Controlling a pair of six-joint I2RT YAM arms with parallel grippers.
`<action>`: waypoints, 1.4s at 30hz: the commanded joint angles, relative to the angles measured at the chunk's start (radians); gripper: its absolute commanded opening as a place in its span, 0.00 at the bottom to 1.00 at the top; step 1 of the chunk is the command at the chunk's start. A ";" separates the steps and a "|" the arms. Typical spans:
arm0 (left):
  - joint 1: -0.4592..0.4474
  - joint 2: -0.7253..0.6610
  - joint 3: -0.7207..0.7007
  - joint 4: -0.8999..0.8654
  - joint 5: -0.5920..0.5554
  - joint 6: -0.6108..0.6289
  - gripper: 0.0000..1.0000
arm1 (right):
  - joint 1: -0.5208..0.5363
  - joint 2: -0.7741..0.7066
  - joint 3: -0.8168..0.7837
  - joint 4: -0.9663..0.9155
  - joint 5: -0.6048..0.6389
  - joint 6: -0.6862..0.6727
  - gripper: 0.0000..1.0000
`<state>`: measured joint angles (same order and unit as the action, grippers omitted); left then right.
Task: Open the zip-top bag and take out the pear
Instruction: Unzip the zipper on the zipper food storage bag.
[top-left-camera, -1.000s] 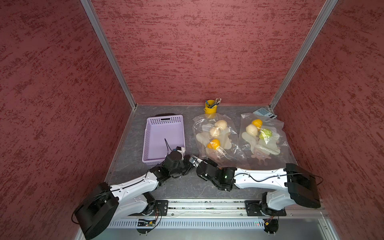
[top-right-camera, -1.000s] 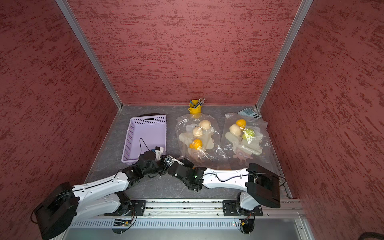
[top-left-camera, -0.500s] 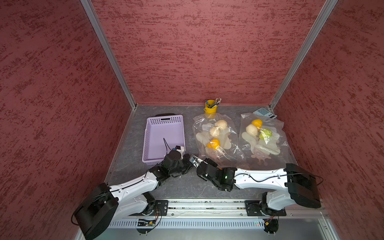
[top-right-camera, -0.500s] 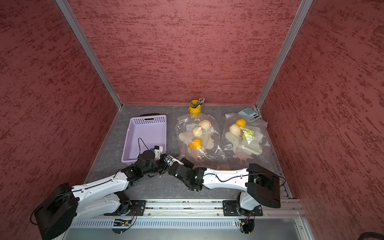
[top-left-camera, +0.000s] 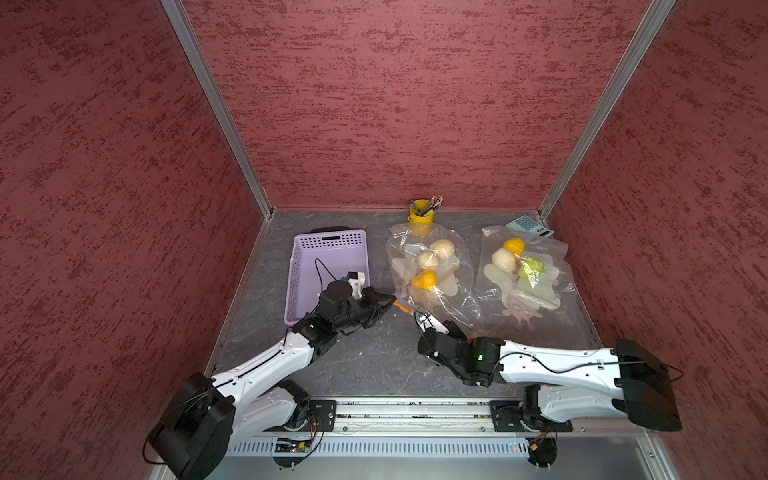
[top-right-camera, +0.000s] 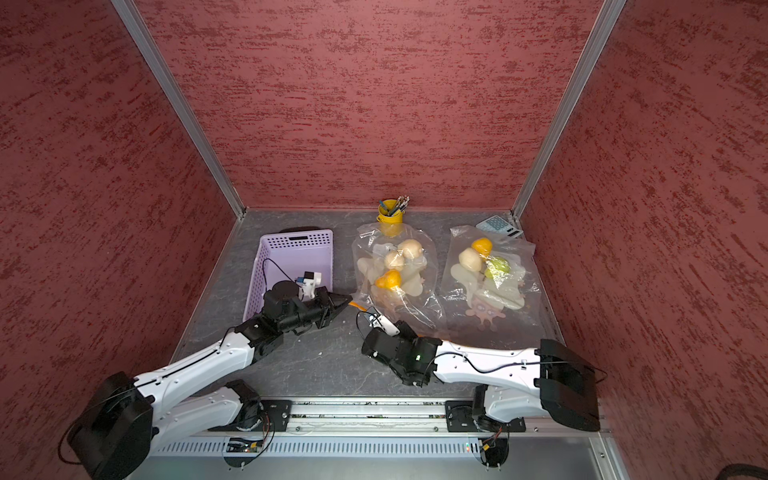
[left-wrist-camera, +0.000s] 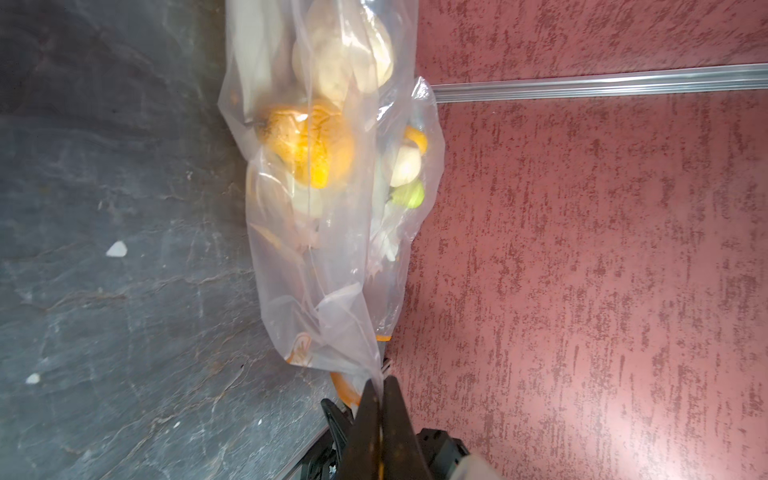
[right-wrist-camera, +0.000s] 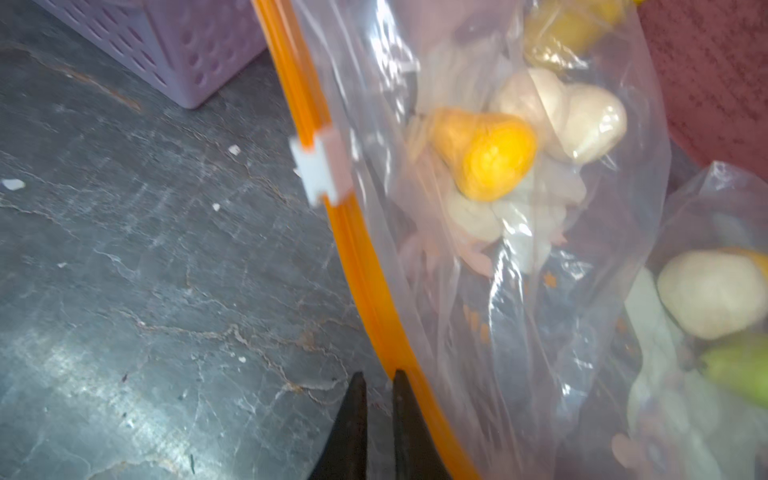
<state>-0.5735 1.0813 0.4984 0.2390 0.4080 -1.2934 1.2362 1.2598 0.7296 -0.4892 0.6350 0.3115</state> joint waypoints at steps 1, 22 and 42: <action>0.030 0.012 0.064 -0.009 0.047 0.041 0.00 | -0.004 -0.061 0.027 -0.182 0.046 0.216 0.13; 0.012 0.037 0.058 -0.007 0.076 0.054 0.00 | -0.072 -0.008 0.223 -0.025 -0.121 -0.114 0.74; 0.006 0.012 0.052 -0.019 0.071 0.060 0.00 | -0.124 0.136 0.350 -0.067 -0.093 -0.209 0.51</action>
<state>-0.5621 1.1065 0.5552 0.2165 0.4885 -1.2549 1.1217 1.3785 1.0512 -0.5426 0.5316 0.1249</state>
